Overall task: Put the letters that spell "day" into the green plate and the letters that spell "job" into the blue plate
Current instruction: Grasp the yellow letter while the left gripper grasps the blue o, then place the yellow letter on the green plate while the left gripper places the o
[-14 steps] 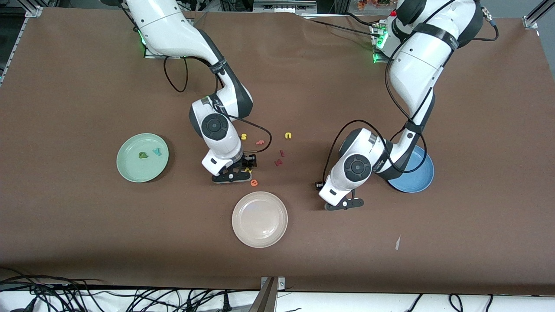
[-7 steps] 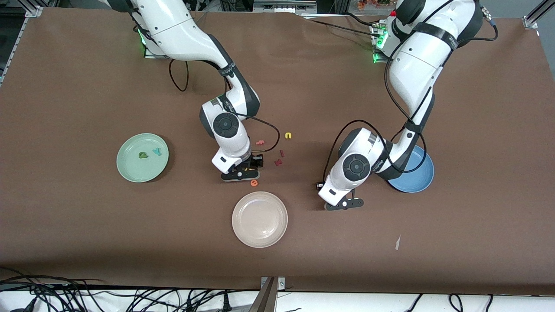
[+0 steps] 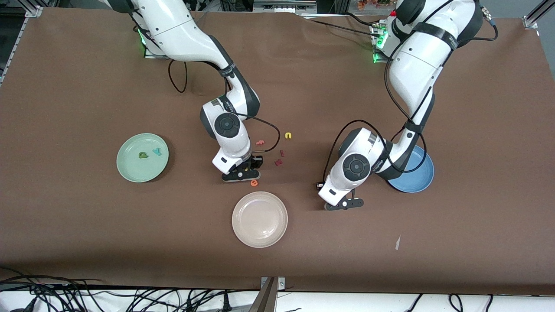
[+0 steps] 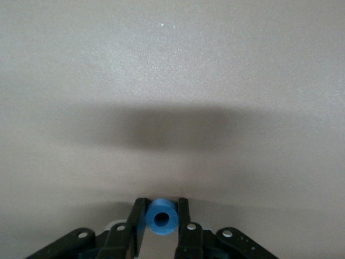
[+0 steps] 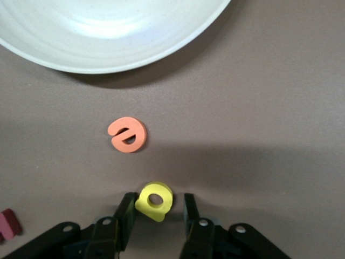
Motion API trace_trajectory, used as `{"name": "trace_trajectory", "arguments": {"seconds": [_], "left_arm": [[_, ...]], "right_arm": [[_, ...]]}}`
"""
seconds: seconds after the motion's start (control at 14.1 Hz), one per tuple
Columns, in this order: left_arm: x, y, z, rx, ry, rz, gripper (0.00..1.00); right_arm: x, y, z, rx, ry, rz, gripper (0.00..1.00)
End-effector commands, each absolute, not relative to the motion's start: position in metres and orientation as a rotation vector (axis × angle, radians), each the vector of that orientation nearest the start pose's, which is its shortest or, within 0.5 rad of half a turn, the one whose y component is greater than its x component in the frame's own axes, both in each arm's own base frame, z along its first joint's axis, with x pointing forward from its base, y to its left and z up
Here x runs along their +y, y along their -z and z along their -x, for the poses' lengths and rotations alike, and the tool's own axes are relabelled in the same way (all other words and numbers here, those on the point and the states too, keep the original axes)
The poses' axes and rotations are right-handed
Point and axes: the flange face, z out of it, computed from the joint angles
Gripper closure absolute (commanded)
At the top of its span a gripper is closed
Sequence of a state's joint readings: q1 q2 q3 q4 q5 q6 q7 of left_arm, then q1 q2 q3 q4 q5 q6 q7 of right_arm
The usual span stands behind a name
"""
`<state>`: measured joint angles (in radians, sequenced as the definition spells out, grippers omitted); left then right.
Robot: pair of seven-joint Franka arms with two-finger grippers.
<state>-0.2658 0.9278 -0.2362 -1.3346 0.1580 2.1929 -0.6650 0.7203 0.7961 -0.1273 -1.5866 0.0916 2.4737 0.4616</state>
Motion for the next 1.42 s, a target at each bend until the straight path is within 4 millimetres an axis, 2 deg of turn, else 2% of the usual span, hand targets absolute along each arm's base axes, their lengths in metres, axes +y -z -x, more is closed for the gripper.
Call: {"name": "trace_trajectory", "arguments": {"seconds": [0.0,0.21,0.28,0.42,0.5,0.71,0.85,0.99,1.13,1.2,1.27,1.35], "left_arm": [[-0.31,-0.184,-0.67,-0.194,-0.081,3.139,0.8],[-0.279,-0.208,-0.677,-0.108,-0.169,3.112,0.82],[-0.265,-0.217,-0.678,-0.051,-0.203,3.108,0.82],[-0.234,-0.236,-0.678,0.078,-0.319,3.071,0.82],[-0.218,-0.245,-0.676,0.174,-0.369,3.055,0.82],[-0.152,-0.258,-0.663,0.403,-0.461,3.033,0.82],[-0.111,-0.262,-0.656,0.571,-0.501,3.023,0.81],[-0.069,-0.253,-0.649,0.707,-0.536,3.017,0.79],[-0.051,-0.244,-0.646,0.838,-0.559,2.998,0.77],[-0.049,-0.243,-0.646,0.871,-0.562,2.991,0.65],[-0.049,-0.245,-0.647,0.872,-0.569,2.99,0.17],[-0.051,-0.249,-0.649,0.876,-0.559,2.989,0.0]], "right_arm": [[0.412,-0.174,-0.582,-0.178,0.183,3.114,0.87],[0.407,-0.183,-0.588,-0.173,0.193,3.113,0.92],[0.406,-0.193,-0.59,-0.17,0.198,3.11,0.92],[0.386,-0.213,-0.599,-0.14,0.153,3.155,0.92],[0.374,-0.23,-0.601,-0.132,0.109,3.18,0.92],[0.315,-0.274,-0.611,-0.199,-0.068,3.259,0.92],[0.273,-0.292,-0.613,-0.193,-0.086,3.266,0.92],[0.222,-0.297,-0.609,-0.237,-0.121,3.268,0.92],[0.17,-0.292,-0.605,-0.304,-0.165,3.269,0.92],[0.149,-0.281,-0.599,-0.266,-0.184,3.276,0.92],[0.13,-0.27,-0.592,-0.227,-0.199,3.283,0.92],[0.117,-0.261,-0.584,-0.204,-0.205,3.286,0.92]]}}
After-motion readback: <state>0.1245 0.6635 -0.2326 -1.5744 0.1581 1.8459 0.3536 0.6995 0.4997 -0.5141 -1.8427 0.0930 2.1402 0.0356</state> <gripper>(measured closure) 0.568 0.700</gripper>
